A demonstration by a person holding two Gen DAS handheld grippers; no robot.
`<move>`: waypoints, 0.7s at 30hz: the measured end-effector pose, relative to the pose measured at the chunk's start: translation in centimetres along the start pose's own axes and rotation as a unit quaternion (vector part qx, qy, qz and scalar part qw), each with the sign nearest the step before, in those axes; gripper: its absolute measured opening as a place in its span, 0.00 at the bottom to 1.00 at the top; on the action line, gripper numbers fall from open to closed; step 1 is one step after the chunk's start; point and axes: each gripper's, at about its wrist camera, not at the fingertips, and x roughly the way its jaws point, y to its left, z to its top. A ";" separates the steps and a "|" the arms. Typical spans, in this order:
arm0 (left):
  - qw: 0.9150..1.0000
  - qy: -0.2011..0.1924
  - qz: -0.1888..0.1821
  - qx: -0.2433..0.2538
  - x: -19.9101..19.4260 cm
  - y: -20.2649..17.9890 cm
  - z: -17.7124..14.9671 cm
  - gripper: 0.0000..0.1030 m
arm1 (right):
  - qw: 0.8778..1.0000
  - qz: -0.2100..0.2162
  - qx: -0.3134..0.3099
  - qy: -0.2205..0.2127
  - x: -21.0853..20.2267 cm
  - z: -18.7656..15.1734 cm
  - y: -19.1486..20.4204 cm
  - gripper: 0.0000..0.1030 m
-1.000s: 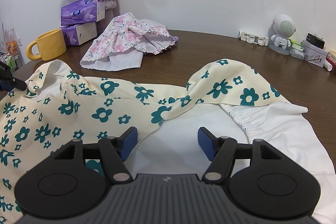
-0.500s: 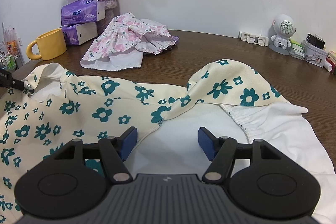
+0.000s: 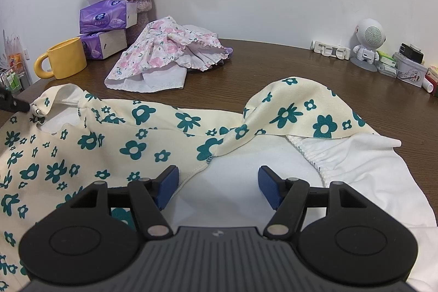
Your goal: Fold clothes
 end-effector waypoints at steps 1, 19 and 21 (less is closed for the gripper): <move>1.000 -0.005 -0.010 0.014 -0.8 -0.6 0.3 0.40 | 1.000 0.003 0.003 0.001 0.0 0.1 -0.1 0.64; 0.982 0.139 -0.129 -0.008 8.0 -10.6 4.4 0.35 | 0.977 0.035 0.196 0.071 4.3 5.6 -6.2 0.43; 0.982 0.135 -0.132 -0.017 8.5 -10.5 4.3 0.19 | 0.977 0.033 0.199 0.066 4.6 5.7 -6.0 0.32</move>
